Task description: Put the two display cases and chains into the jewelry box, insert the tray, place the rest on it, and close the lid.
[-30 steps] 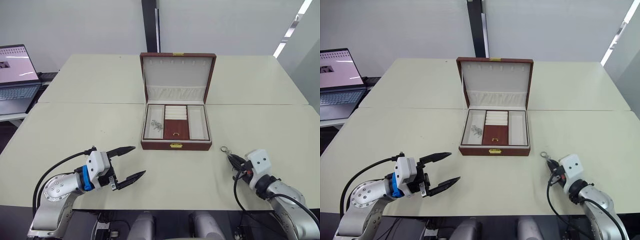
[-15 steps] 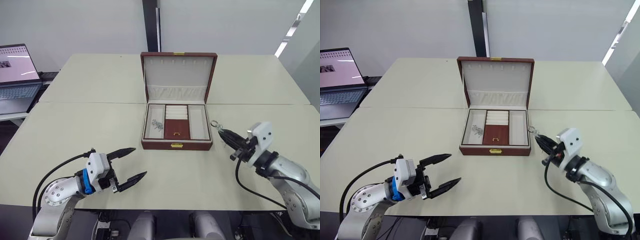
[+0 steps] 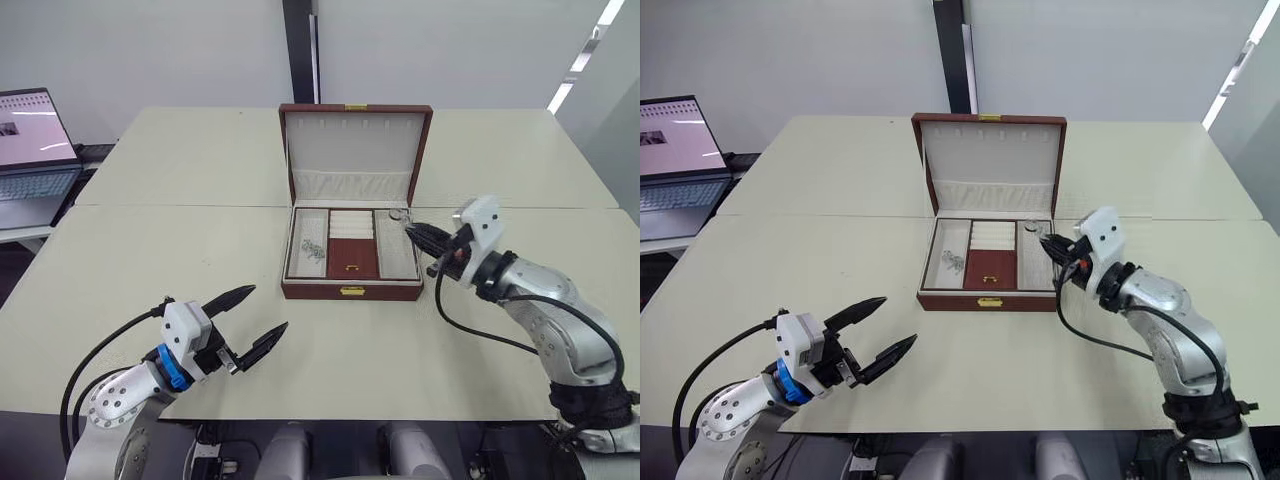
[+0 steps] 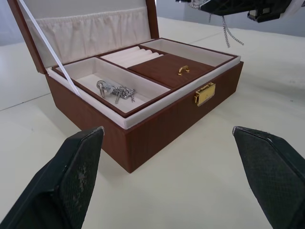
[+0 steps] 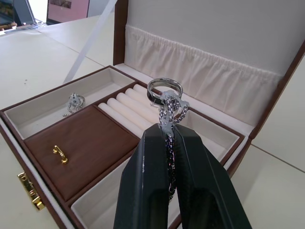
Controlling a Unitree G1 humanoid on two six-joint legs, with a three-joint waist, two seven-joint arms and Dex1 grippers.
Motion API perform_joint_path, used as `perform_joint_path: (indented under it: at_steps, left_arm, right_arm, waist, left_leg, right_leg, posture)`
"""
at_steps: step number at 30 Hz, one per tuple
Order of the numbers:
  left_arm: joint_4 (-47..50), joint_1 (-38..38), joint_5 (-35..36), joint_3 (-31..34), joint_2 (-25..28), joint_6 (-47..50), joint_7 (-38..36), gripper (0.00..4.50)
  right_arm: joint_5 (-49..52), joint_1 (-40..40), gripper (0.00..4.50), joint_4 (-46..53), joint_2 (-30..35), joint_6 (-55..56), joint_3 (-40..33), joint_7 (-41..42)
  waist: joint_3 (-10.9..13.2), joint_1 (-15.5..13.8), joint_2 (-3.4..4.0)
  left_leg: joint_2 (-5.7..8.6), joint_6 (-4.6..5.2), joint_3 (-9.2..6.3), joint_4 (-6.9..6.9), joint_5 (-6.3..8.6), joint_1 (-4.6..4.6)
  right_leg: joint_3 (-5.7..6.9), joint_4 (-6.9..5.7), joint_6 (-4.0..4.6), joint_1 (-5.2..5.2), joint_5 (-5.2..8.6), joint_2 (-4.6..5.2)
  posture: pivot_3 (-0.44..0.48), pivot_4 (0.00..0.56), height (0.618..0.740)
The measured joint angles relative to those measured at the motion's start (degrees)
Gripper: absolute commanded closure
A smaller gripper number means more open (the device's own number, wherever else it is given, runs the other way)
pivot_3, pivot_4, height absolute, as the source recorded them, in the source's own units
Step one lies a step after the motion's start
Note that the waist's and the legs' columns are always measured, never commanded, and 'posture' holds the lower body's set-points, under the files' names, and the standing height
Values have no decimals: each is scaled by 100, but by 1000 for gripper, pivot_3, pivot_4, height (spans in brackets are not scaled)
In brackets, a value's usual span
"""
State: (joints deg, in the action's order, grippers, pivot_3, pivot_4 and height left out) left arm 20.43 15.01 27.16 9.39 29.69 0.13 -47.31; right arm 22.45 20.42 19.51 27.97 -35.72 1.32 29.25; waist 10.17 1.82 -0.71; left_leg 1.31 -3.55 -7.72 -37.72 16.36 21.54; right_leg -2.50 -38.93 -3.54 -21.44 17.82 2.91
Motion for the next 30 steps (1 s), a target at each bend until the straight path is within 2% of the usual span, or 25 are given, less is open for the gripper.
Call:
perform_joint_path:
  at_steps: [15, 17, 20, 27, 30]
  left_arm:
    - [183, 184, -98, -2, -75, 40, 287, 0]
    - [183, 169, -113, -4, -75, 41, 290, 0]
    - [183, 106, -123, -4, -75, 46, 292, 0]
    - [180, -12, -125, -5, -75, 73, 291, 0]
    - [145, -120, -124, -5, -72, 105, 297, 0]
  right_arm:
    - [-561, 60, 4476, -588, -218, 166, 422, 22]
    - [-544, 60, 3824, -588, -244, 158, 413, 22]
    - [-467, 60, 3149, -566, -368, 129, 292, 20]
    - [-302, 36, 1203, -427, -415, 53, 28, 12]
    - [-167, -71, 200, -340, -379, 55, -207, 60]
  waist:
    - [0, 0, 0]
    - [0, 0, 0]
    - [0, 0, 0]
    - [0, -1, 1]
    - [0, -3, 0]
  left_leg:
    - [2, 0, 1, -1, 0, 3]
    - [2, 0, 1, -1, 0, 3]
    - [2, 0, 1, -1, 0, 3]
    - [2, 0, 1, -1, 0, 3]
    - [3, 0, 0, -1, 0, 4]
  right_leg:
    - [-1, 0, 0, -3, 0, 2]
    - [-1, 0, 0, -3, 0, 2]
    - [-1, 0, 0, -3, 0, 1]
    - [-1, 0, 0, -3, 0, 1]
    - [0, 0, 0, -3, 0, 2]
  posture:
    - [0, 150, 740]
    - [0, 150, 740]
    - [0, 150, 740]
    - [0, 150, 740]
    - [0, 150, 740]
